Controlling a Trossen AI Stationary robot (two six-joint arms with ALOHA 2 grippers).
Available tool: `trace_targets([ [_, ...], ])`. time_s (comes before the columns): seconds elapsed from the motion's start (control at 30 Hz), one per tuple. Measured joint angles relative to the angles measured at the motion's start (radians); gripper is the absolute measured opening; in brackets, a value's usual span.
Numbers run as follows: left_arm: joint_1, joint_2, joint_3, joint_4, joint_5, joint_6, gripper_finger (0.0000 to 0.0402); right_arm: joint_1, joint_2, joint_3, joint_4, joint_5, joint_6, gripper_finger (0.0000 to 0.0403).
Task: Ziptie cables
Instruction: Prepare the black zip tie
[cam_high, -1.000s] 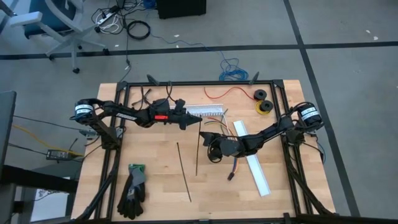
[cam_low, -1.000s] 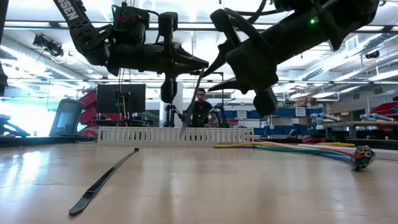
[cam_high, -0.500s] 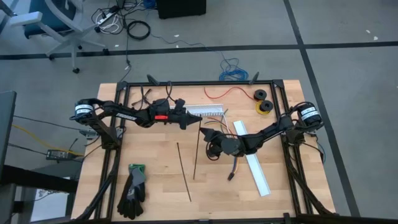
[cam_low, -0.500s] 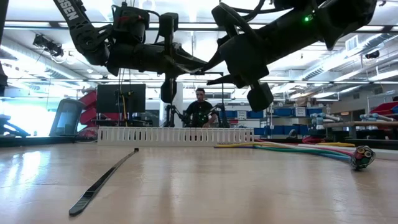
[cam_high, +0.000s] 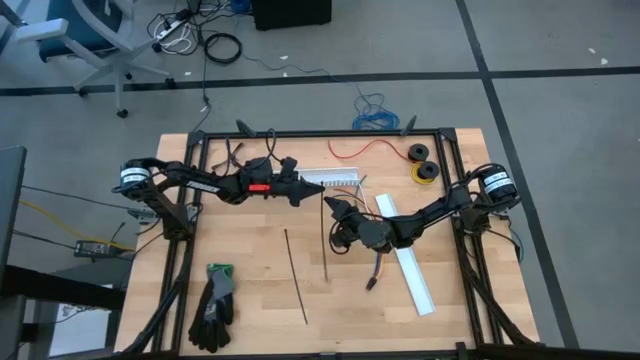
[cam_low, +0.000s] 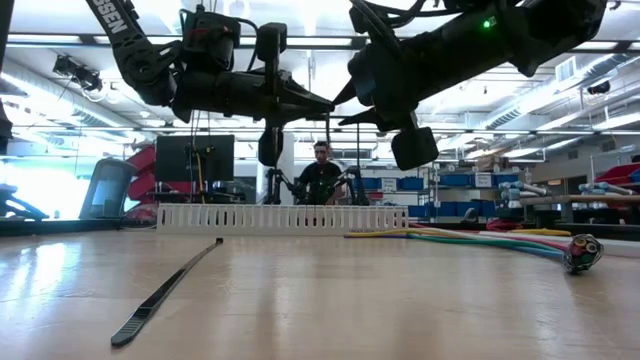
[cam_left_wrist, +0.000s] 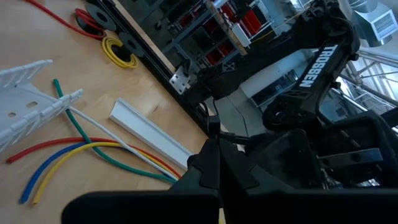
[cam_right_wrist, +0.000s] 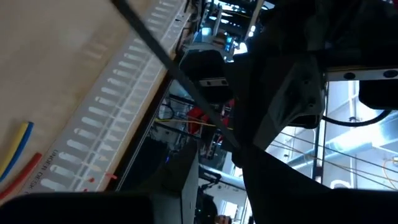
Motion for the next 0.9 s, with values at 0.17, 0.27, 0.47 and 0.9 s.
trace_targets([
  [0.17, -0.001, 0.0, 0.0, 0.018, -0.008, -0.01, 0.0, -0.006, 0.0, 0.0, -0.003, -0.092, -0.014, 0.0109],
  [0.27, -0.011, 0.0, 0.0, 0.032, -0.01, -0.025, 0.0, -0.013, 0.0, 0.0, -0.005, -0.152, -0.045, 0.0109],
  [0.47, -0.015, 0.0, 0.018, 0.032, -0.004, -0.025, 0.0, -0.023, 0.0, 0.0, -0.088, -0.216, -0.095, 0.0105],
  [0.9, 0.045, 0.0, 0.028, -0.004, -0.004, 0.002, 0.0, 0.064, 0.0, 0.0, -0.221, -0.35, 0.093, 0.0047],
])
